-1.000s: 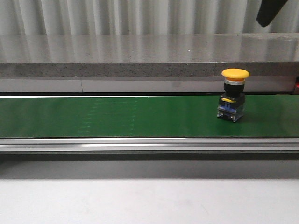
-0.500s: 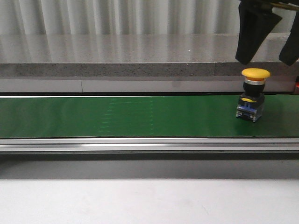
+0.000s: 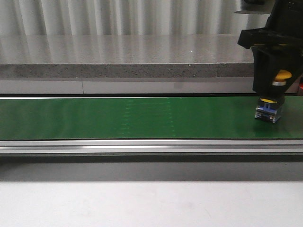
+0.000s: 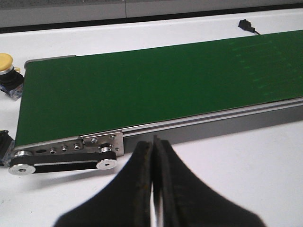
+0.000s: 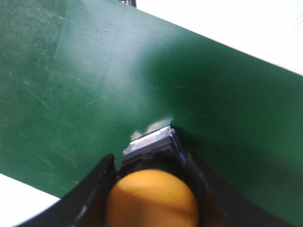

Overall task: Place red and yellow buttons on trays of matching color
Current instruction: 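Lower the right gripper onto the arriving yellow button and grasp it, then carry the yellow button into the yellow tray and open the right gripper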

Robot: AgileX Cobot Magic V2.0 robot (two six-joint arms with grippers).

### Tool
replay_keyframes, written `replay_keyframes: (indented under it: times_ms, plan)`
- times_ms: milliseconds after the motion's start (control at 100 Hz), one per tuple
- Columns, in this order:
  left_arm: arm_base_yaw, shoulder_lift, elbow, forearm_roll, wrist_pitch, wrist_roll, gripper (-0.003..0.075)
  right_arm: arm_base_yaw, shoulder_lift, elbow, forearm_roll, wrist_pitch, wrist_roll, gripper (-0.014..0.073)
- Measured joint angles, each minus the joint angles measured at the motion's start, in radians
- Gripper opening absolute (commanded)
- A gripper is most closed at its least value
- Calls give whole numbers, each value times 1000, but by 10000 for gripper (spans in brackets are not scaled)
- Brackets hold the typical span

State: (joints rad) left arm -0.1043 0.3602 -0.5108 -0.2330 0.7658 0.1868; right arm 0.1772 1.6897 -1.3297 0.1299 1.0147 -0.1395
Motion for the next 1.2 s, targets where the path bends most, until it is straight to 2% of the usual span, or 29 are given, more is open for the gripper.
replay_keyframes:
  times_ms: [160, 320, 560, 930, 1070, 1200]
  plan:
    - [0, 0, 0, 0, 0, 0, -20, -11, -24, 0, 0, 0, 22, 162]
    - [0, 0, 0, 0, 0, 0, -20, -80, -93, 2, 0, -8, 99, 162]
    - [0, 0, 0, 0, 0, 0, -20, -284, -155, 36, -4, -10, 160, 162]
    - [0, 0, 0, 0, 0, 0, -20, -630, -159, 116, -11, -55, 175, 162]
    - [0, 0, 0, 0, 0, 0, -20, -727, -159, 159, -13, -118, 185, 162]
    - [0, 0, 0, 0, 0, 0, -20, -767, -140, 176, -6, -176, 195, 162]
